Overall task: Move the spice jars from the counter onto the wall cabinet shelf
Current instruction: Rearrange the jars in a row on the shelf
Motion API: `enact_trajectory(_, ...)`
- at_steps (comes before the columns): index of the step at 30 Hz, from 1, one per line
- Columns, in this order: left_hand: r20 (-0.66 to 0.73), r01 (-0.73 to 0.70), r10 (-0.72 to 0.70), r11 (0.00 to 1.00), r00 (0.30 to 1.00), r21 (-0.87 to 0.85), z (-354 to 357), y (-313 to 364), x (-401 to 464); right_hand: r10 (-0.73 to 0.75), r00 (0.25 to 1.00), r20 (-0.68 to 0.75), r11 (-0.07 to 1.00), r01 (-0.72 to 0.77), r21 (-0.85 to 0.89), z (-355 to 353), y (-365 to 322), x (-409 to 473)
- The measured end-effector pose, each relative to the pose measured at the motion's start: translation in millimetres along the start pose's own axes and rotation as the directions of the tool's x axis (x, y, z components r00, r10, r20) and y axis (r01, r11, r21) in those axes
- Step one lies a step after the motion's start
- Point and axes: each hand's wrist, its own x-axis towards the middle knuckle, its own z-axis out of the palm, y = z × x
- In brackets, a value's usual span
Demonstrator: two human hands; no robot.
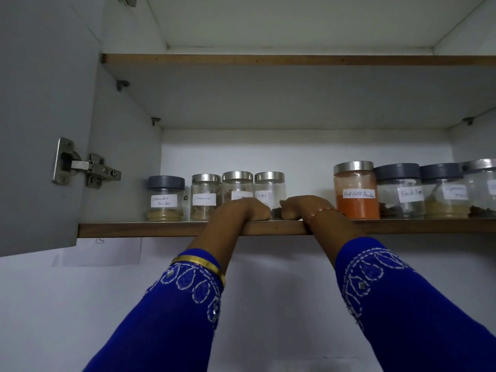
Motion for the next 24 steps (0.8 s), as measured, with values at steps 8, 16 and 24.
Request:
enact_trajectory(8, -0.056, 0.031, -0.035, 0.997, 0.998, -0.07, -2.1, 4.6, -9.7, 0.003, 0.999, -0.043, 0.999, -0.005, -0.039, 20.4, 33.0, 117.2)
enact_trajectory(16, -0.061, 0.033, -0.038, 0.996, 0.997, -0.079, -2.9, 7.1, -17.9, -0.065, 0.996, -0.054, 0.997, 0.062, -0.056, -2.5, -1.3, -16.7)
enact_trajectory(24, -0.094, -0.016, 0.011, 0.998, 0.996, -0.054, -3.5, 9.1, -22.4, -0.076, 0.982, -0.171, 0.996, 0.082, 0.029, -3.7, 4.8, -45.0)
